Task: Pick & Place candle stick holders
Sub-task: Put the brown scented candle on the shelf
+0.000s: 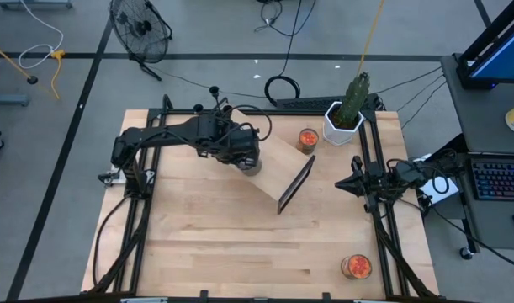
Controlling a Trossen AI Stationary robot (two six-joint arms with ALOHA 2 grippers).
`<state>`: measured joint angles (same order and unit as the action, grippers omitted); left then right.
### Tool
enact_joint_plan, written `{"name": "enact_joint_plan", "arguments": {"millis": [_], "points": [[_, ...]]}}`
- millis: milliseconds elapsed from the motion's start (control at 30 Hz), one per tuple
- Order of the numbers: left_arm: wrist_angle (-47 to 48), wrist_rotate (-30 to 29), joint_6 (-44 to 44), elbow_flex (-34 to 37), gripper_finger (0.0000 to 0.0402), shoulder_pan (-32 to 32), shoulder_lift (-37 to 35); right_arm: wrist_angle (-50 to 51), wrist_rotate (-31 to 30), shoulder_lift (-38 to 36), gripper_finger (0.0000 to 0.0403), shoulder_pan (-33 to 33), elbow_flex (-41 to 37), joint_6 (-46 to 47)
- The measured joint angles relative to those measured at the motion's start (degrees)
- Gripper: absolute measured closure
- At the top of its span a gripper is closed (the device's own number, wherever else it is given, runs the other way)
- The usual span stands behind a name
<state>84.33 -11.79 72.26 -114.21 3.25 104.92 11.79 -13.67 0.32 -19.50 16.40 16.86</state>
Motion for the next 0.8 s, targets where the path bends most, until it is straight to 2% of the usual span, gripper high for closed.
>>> {"name": "enact_joint_plan", "arguments": {"millis": [567, 800], "points": [[-0.83, 0.21, -1.11, 0.00, 0.0394, 0.00, 0.00, 0.00, 0.00, 0.02, 0.0403, -0.01, 0.00, 0.00], [-1.89, 0.19, -1.73, 0.00, 0.0377, 0.00, -0.09, -0.01, 0.02, 0.02, 0.0403, 0.00, 0.00, 0.00]]}}
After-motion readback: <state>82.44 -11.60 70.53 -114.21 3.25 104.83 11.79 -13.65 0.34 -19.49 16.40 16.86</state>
